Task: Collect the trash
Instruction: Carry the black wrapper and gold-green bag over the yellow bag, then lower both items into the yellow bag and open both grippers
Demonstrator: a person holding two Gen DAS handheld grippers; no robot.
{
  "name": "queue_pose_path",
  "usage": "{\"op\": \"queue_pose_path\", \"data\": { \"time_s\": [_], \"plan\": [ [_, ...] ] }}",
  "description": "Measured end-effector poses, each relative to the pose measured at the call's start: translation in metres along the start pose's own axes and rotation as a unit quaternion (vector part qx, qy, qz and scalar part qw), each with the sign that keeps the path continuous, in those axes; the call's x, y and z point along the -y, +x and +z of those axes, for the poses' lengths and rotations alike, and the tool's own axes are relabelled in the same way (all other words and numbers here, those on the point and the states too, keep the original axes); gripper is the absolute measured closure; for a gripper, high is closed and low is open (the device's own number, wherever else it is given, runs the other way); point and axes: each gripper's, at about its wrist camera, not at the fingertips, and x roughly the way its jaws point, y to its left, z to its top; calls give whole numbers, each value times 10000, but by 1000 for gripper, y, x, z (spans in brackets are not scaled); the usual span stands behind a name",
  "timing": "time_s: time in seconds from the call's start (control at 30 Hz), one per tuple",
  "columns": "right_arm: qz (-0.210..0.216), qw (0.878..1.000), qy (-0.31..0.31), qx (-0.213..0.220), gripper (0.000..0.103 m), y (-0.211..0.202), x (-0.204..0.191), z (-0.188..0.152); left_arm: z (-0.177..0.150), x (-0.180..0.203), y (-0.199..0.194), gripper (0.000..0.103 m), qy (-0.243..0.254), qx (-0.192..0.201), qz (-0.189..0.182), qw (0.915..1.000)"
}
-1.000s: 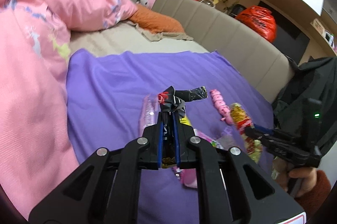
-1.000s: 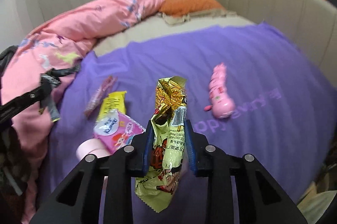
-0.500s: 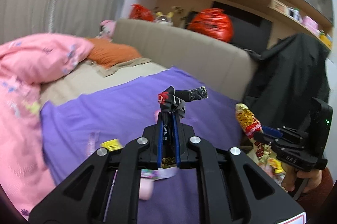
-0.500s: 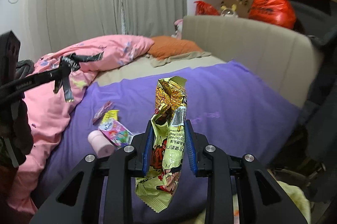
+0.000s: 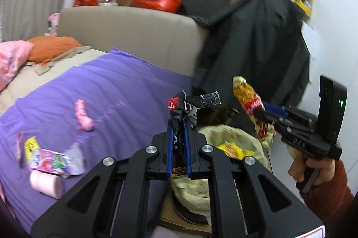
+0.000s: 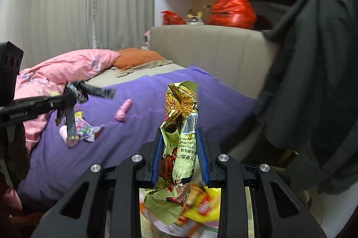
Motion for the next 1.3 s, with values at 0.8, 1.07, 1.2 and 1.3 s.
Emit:
{"op": "queue_pose_path", "data": {
  "time_s": [0.8, 1.07, 1.2, 1.3],
  "plan": [
    [-177, 9951, 944, -216, 75, -5, 83, -76, -85, 91, 143, 95, 1036, -2005, -384, 9734],
    [136, 9934, 932, -656, 75, 35, 66, -97, -88, 90, 138, 95, 1150, -2002, -321, 9724],
    [196, 9929, 899, -754, 75, 41, 59, -104, -90, 87, 134, 95, 1097, -1977, -381, 9734],
    [140, 9923, 903, -840, 75, 45, 59, -108, -91, 84, 135, 95, 975, -1957, -443, 9748]
  ]
}}
